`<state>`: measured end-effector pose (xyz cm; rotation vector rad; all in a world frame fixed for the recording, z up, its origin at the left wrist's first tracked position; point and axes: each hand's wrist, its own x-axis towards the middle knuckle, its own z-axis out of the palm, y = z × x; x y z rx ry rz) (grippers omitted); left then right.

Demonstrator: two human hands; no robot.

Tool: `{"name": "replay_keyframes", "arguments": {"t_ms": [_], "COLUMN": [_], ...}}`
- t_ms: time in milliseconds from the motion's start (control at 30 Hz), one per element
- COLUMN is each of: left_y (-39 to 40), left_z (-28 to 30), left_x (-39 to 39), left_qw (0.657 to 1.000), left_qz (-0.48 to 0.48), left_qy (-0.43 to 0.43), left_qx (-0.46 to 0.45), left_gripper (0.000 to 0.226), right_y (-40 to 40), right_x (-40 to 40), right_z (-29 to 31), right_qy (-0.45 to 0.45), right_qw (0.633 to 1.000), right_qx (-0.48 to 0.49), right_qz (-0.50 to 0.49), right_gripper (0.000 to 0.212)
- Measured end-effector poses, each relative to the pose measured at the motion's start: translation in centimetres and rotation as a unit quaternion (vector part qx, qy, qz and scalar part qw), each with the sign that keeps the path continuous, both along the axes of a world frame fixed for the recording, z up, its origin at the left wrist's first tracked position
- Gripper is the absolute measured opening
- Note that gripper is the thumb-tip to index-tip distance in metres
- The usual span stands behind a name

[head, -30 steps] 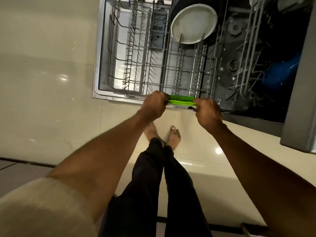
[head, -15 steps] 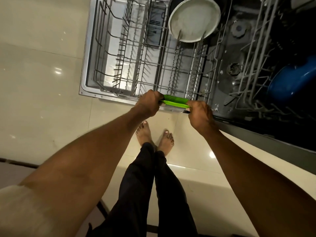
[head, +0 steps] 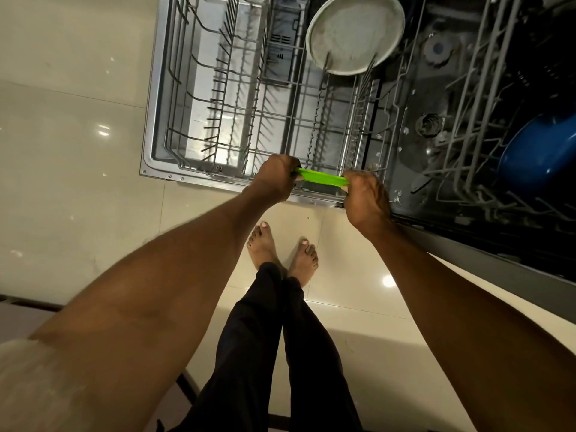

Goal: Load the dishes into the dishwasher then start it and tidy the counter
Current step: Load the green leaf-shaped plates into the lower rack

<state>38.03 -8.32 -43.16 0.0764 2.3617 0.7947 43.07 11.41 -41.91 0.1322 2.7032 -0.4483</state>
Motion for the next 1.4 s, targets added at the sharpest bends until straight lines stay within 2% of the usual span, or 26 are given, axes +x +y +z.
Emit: {"name": "replay_keyframes", "arguments": {"t_ms": [133,433,567,667,967,1067,1167,1300,1400], "left_y": [0.0,-0.6,-0.1,0.2,0.2,0.3,0.2,0.0,-0.1], "left_z": [0.6,1.9,1.0,0.1,0.2,0.2,0.2,-0.1,-0.2], "left_x": [-0.8,-1.0,-0.3,0.6,-0.4,-0.5,0.3,1.3,1.1], "left_qw": [1.0,0.999,0.999,0.999,1.0,0.999,0.998,0.998,0.998], "left_qz": [0.003,-0.036,-0.045,-0.031,-0.003,0.005,0.041,0.061,0.037], "left_qy": [0.005,0.026,0.005,-0.005,-0.013,0.002,0.025,-0.008,-0.046], "left_qx": [0.004,0.006,-0.001,-0.023,-0.025,-0.032,-0.032,-0.016,-0.024], "left_gripper": [0.012,0.017,0.014,0.013,0.014,0.013,0.022,0.035,0.058], "right_y": [0.2,0.3,0.6,0.3,0.3,0.1,0.0,-0.6,-0.9], "right_x": [-0.2,0.1,0.2,0.4,-0.7,-1.0,-0.8,0.7,1.7], "right_z": [-0.2,0.9,-0.1,-1.1,-2.5,-2.5,-2.1,-1.4,-1.5], "right_qy": [0.022,0.017,-0.033,-0.067,-0.065,-0.079,-0.077,-0.072,-0.122], "right_qw": [0.999,0.999,0.999,0.997,0.996,0.993,0.991,0.994,0.99], "right_qx": [-0.024,-0.037,-0.001,0.023,0.054,0.075,0.092,0.062,0.058], "right_qz": [-0.032,-0.025,-0.02,-0.011,-0.017,-0.039,-0.058,-0.051,-0.033], "right_gripper": [0.052,0.052,0.04,0.042,0.027,0.034,0.046,0.066,0.09]}}
